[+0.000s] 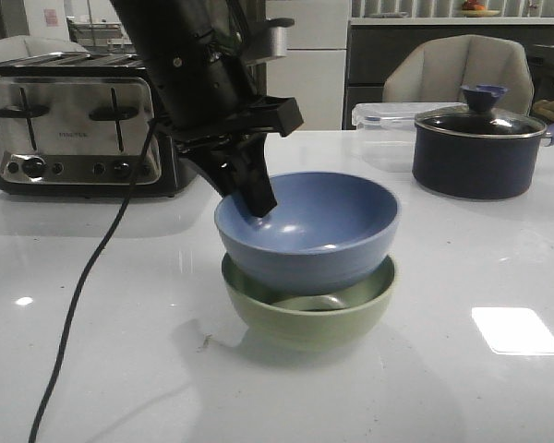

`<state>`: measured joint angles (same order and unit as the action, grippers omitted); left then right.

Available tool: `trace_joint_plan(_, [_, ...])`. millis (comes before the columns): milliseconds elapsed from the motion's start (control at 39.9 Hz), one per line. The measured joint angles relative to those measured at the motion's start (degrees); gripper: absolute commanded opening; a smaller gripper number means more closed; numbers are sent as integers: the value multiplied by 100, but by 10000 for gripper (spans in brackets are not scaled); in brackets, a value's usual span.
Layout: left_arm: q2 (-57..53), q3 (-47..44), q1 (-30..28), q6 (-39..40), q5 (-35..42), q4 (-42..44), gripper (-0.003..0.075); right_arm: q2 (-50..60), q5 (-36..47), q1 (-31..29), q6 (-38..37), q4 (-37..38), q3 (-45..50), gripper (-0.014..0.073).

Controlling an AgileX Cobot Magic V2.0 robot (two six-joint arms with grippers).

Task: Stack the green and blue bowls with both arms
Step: 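Lower the blue bowl into the green bowl with the left gripper, then open the left gripper and raise it away from the bowls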

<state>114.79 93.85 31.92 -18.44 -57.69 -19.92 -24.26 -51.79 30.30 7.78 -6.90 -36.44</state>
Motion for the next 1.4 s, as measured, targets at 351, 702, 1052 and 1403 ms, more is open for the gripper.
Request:
trace_joint_plan(351, [167, 37, 0, 66, 11, 59, 104, 0, 0, 0, 0, 0, 0, 426])
trace_joint_plan(702, [167, 37, 0, 88, 11, -82, 360, 0, 0, 0, 0, 0, 0, 426])
trace_joint_plan(1052, [138, 37, 0, 88, 11, -250, 469, 0, 0, 0, 0, 0, 0, 426])
trace_joint_plan(1403, [-1449, -328, 25, 67, 132, 68, 449, 0, 0, 0, 0, 0, 0, 426])
